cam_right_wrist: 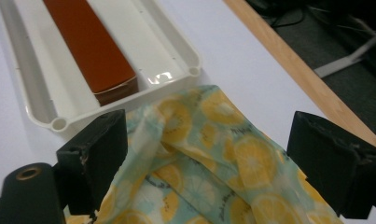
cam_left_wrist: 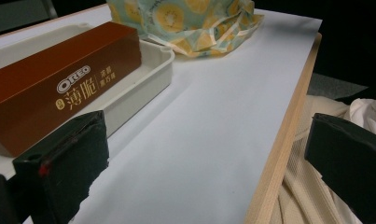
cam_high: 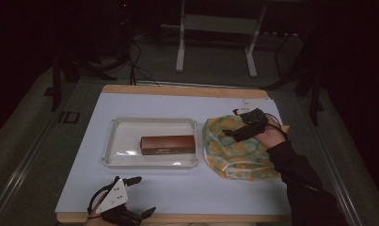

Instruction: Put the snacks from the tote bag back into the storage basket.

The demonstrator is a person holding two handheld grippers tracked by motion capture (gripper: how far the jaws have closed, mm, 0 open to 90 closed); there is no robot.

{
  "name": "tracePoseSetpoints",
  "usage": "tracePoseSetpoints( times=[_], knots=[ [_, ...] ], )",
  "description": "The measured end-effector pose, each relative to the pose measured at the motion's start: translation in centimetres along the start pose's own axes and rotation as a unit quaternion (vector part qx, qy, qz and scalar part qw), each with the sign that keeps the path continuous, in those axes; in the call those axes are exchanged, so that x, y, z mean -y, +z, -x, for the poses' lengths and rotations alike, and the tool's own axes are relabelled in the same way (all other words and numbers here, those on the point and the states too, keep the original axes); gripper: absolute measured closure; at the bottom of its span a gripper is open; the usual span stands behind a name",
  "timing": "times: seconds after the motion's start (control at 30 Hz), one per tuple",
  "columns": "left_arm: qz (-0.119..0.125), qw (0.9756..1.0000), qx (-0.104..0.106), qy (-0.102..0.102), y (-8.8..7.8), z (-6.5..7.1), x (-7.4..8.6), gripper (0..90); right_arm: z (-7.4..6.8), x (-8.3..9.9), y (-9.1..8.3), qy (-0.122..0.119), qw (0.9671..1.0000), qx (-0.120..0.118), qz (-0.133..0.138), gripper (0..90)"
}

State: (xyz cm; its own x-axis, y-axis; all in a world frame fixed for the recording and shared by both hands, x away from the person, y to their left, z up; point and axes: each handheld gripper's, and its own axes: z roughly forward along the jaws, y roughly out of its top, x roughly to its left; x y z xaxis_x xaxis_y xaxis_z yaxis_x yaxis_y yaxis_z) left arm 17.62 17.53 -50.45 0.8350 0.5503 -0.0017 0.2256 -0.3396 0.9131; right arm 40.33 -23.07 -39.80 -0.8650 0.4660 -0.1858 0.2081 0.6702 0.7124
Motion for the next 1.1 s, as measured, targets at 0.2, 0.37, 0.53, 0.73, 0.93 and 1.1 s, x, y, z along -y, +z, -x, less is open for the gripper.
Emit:
tracePoseSetpoints(
  times=[0.2, 0.37, 0.53, 0.73, 0.93, 1.1],
  knots=[
    [-0.001, 1.0, 0.0, 0.0, 0.0, 0.0, 0.0, 0.0, -0.4, 1.7, -1.5, 0.033, 0.9976, 0.054, 0.026, 12.3],
    [-0.001, 1.0, 0.0, -0.001, 0.0, 0.0, 0.0, 0.0, -0.7, 3.4, -2.1, 0.056, 0.9949, 0.067, 0.05, 12.3],
    [-0.001, 1.0, 0.0, -0.001, 0.0, 0.0, 0.0, 0.0, -0.9, 5.1, -2.3, 0.076, 0.9919, 0.082, 0.06, 12.3],
    [-0.002, 1.0, -0.001, 0.0, 0.1, 0.0, 0.0, 0.0, -1.6, 6.7, -2.5, 0.102, 0.9869, 0.105, 0.066, 12.3],
    [-0.001, 1.0, 0.0, -0.001, 0.1, 0.0, 0.0, 0.0, -2.7, 8.0, -2.5, 0.128, 0.9797, 0.135, 0.076, 12.6],
    [-0.001, 1.0, 0.0, 0.0, 0.0, 0.0, 0.0, 0.0, -3.5, 9.1, -2.4, 0.143, 0.9744, 0.153, 0.082, 12.6]
  ],
)
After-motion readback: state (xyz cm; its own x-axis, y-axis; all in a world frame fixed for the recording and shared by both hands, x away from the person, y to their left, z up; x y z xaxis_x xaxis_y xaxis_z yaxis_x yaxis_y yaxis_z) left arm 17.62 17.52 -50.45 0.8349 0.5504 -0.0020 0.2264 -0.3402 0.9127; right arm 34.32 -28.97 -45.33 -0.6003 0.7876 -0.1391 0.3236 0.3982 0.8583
